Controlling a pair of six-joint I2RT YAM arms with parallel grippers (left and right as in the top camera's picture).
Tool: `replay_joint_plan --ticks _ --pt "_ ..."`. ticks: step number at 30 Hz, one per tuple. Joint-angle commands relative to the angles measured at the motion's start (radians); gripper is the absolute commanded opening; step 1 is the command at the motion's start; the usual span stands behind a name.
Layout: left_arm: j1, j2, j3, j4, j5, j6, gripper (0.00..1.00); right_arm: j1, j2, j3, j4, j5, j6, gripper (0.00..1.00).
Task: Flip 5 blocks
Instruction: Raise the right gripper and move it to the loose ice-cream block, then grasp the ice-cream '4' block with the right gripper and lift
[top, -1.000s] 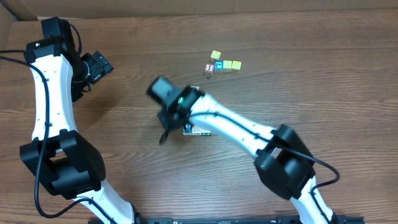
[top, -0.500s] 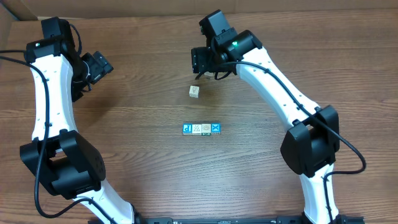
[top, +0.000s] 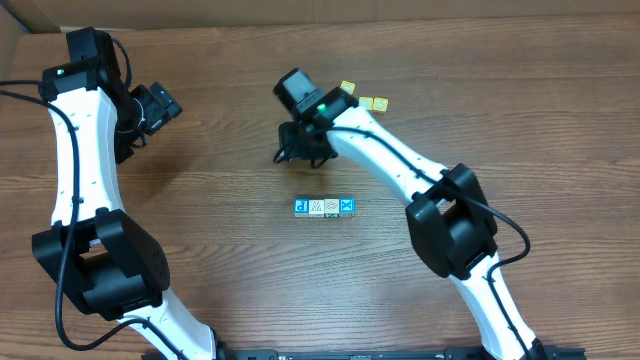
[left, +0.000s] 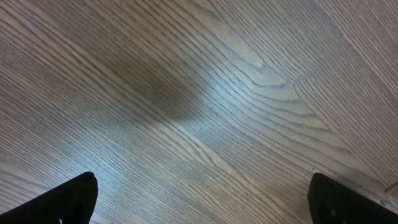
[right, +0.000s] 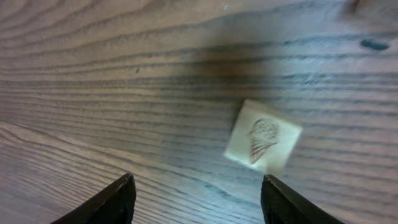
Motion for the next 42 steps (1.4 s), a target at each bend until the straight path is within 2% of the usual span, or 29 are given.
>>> replay_joint_plan --ticks 1,6,16,19,25,28,30,37,42 --pt "-0.007 -0.011 0.015 -0.001 -0.004 0.004 1.0 0.011 0.005 -0.009 0.005 0.127 0.04 0.65" --pt "-0.007 -0.011 0.015 -0.001 -0.004 0.004 1.0 0.015 0.005 -0.011 0.007 0.219 0.103 0.66" --pt "-0.007 -0.011 0.015 -0.001 -0.004 0.004 1.0 0.018 0.005 -0.063 0.087 0.224 0.154 0.57" --pt "-0.007 -0.011 0.015 -0.001 -0.004 0.004 1.0 0.017 0.005 -0.101 0.116 0.235 0.18 0.58" --pt "-0.007 -0.011 0.015 -0.001 -0.004 0.004 1.0 0.016 0.005 -0.12 0.174 0.242 0.18 0.54" --pt "-0.006 -0.011 0.015 -0.001 -0.004 0.004 1.0 0.016 0.005 -0.12 0.172 0.243 0.18 0.43" --pt "-0.006 -0.011 0.015 -0.001 -0.004 0.004 1.0 0.016 0.005 -0.12 0.167 0.252 0.179 0.4" --pt "-0.007 -0.011 0.015 -0.001 -0.004 0.004 1.0 0.016 0.005 -0.12 0.16 0.287 0.174 0.4" --pt "-0.006 -0.011 0.015 -0.001 -0.004 0.004 1.0 0.016 0.005 -0.12 0.16 0.287 0.117 0.4"
